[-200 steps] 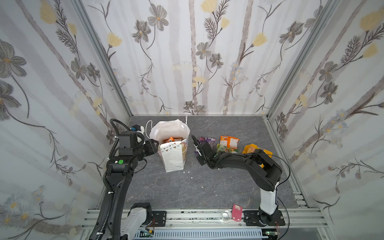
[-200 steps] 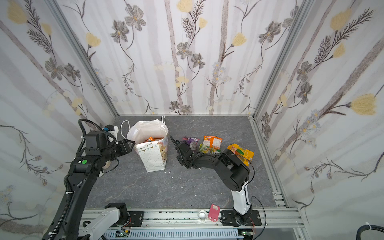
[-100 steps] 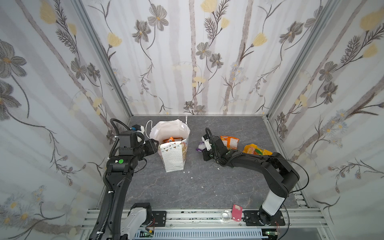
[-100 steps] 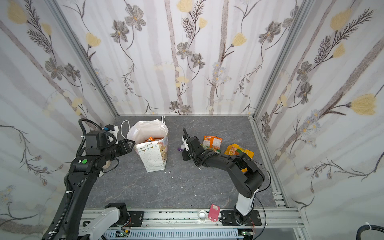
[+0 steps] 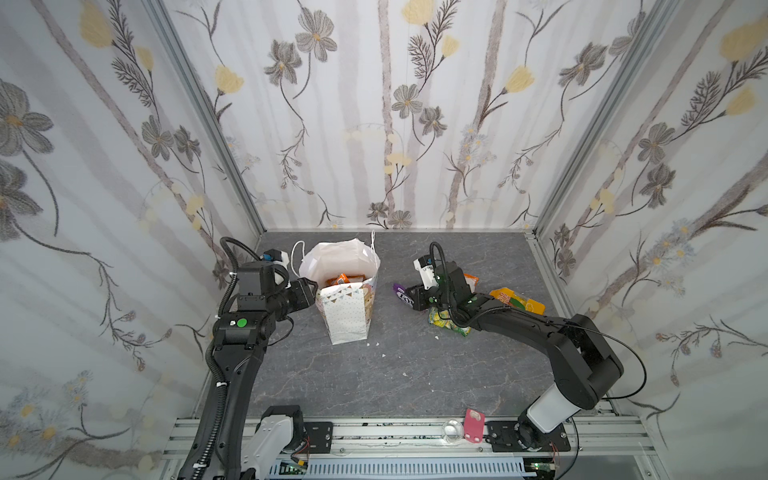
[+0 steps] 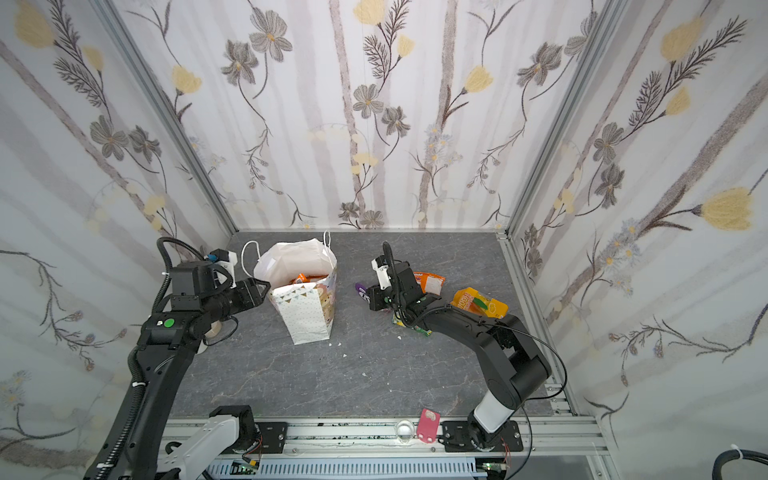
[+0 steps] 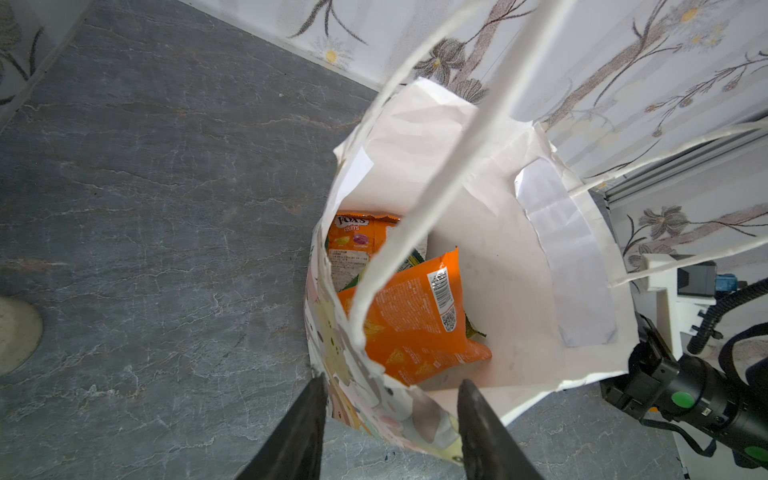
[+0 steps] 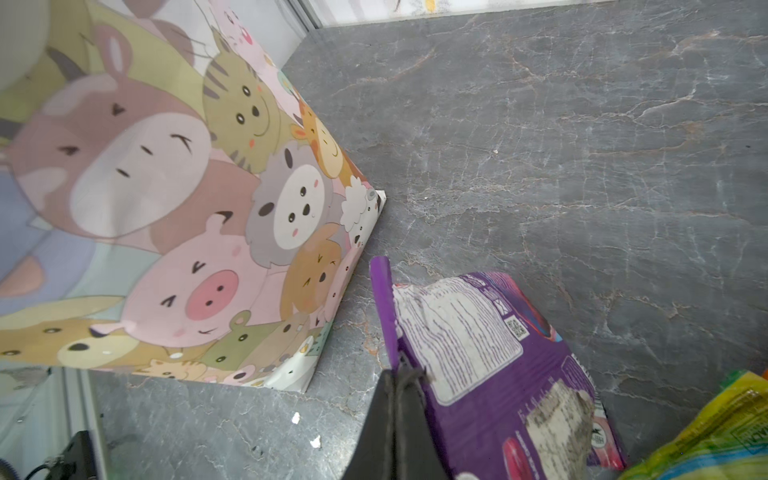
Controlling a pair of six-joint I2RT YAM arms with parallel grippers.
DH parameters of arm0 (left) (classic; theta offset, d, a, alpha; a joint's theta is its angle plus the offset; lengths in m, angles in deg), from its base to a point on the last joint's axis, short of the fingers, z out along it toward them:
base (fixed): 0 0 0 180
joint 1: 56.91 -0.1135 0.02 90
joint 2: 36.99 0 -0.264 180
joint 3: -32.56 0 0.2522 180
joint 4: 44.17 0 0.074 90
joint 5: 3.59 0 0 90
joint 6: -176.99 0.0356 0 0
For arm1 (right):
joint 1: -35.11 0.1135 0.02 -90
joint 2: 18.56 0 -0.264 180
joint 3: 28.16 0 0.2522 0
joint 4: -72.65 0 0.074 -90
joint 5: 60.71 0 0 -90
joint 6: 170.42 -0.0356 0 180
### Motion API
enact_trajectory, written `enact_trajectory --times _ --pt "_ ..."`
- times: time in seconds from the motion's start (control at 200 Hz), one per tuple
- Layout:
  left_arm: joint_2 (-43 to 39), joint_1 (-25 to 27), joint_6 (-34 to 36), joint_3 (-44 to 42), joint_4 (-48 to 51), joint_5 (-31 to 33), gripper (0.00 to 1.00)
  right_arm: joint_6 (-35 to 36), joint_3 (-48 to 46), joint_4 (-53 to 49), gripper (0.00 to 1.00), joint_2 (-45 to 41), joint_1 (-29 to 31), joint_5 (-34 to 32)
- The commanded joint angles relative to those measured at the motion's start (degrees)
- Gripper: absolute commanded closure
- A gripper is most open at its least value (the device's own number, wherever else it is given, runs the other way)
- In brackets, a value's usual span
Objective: Place the snacks into the paper bag
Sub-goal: 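Drag the purple packet along the table toward the paper bag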
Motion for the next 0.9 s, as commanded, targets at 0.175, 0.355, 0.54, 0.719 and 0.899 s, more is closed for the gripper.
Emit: enact_trajectory --times 0.175,0.355,0.54,0.719,0.899 --pt "-0.4 0.03 0.4 -0.24 -1.19 -0.42 0.5 -3.09 2.08 3.95 1.0 -3.83 -0.92 6.13" --pt "-0.38 -0.05 0.31 -0.33 -1.28 -0.51 0.5 -3.48 3.34 3.33 1.0 -5.51 -1.03 6.81" --pt "-0.49 -0.01 0.23 -0.75 -1.54 -0.69 0.5 0.5 6.77 -5.67 0.94 -4.92 -0.37 3.49" --pt "-0.81 -0.01 0.23 -1.2 -1.64 -0.4 0.49 1.57 4.27 -14.19 0.46 -4.11 0.16 -3.42" --pt "-0.21 -0.05 0.33 -0.76 -1.64 -0.68 0.5 -0.45 -2.23 -13.31 0.41 -3.04 0.33 -0.42"
